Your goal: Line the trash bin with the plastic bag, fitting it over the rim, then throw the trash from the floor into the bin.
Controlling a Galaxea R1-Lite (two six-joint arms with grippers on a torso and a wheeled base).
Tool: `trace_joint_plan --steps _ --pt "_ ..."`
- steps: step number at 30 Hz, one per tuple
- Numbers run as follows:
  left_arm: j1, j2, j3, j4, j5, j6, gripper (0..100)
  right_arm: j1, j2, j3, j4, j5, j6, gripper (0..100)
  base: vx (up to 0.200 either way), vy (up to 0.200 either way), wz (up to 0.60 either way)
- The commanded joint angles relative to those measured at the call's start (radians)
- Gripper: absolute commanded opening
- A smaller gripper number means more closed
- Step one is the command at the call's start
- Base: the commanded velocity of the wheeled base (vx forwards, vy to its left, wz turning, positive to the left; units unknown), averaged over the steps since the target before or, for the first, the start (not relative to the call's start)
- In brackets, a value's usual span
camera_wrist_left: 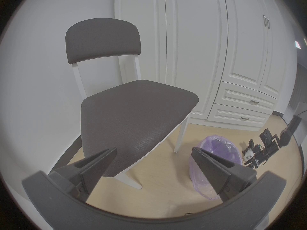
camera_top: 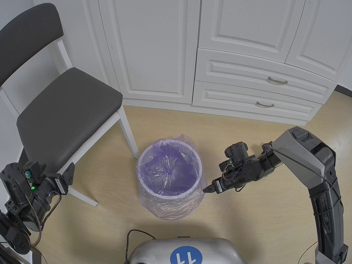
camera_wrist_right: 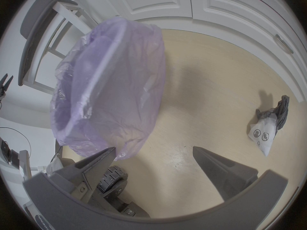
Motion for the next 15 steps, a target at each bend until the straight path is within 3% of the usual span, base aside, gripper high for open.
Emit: trace_joint_plan --steps 1,9,15 --pt "0.001 -0.005 0.017 -0.001 0.002 0.000 100 -0.003 0.045 -0.015 0.001 0.000 0.002 100 0.000 0.000 0.00" --pt "0.001 -0.005 0.017 -0.001 0.003 -0.002 100 -0.012 0.059 -0.054 0.015 0.001 0.036 100 0.000 0.000 0.00" --pt "0.001 -0.007 0.017 -0.001 0.003 0.000 100 0.000 0.122 -0.173 0.018 -0.027 0.205 100 0.000 0.000 0.00"
